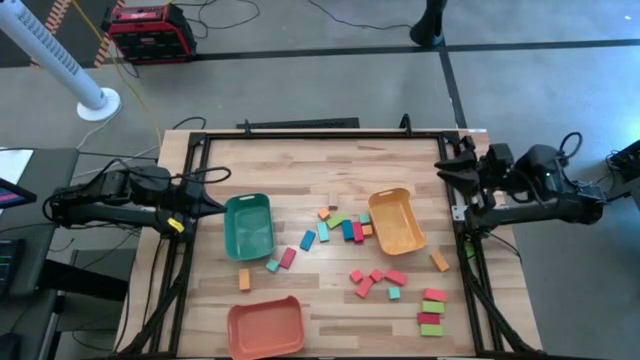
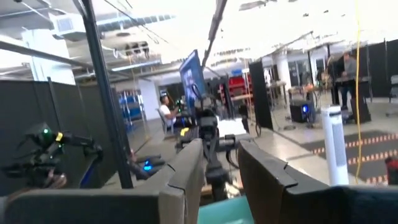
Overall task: Sort blocks by size
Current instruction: Put the thin blue rectangular block into the green bin
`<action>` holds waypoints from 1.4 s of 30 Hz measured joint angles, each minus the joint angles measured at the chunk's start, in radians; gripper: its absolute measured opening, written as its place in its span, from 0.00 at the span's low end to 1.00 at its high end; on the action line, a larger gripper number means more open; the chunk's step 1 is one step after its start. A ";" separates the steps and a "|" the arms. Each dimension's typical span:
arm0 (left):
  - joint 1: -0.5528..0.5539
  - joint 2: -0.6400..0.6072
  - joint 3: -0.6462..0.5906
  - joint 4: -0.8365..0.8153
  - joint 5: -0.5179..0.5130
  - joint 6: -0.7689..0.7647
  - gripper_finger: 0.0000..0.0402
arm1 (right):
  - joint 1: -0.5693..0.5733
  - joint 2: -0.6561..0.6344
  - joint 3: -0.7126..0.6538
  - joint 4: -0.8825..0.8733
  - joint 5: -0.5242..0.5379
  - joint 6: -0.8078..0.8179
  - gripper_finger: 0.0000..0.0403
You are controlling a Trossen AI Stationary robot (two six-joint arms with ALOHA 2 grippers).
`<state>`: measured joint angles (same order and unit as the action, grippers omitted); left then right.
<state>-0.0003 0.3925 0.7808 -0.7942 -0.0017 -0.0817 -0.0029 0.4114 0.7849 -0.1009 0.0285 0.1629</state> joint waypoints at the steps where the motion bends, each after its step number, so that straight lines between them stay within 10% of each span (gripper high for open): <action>1: 0.000 0.000 0.000 0.014 0.000 -0.017 0.00 | 0.001 0.010 0.000 0.018 0.000 -0.009 0.33; 21: 0.000 0.092 0.000 0.268 -0.009 -0.009 0.00 | 0.004 0.560 0.092 0.342 -0.002 -0.066 0.33; 42: 0.000 0.232 0.000 0.255 -0.010 0.002 0.00 | -0.001 0.553 0.112 0.254 -0.002 -0.066 0.33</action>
<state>-0.0005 0.6241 0.7811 -0.5387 -0.0113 -0.0800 -0.0036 0.9648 0.8967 0.1531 0.0261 0.0967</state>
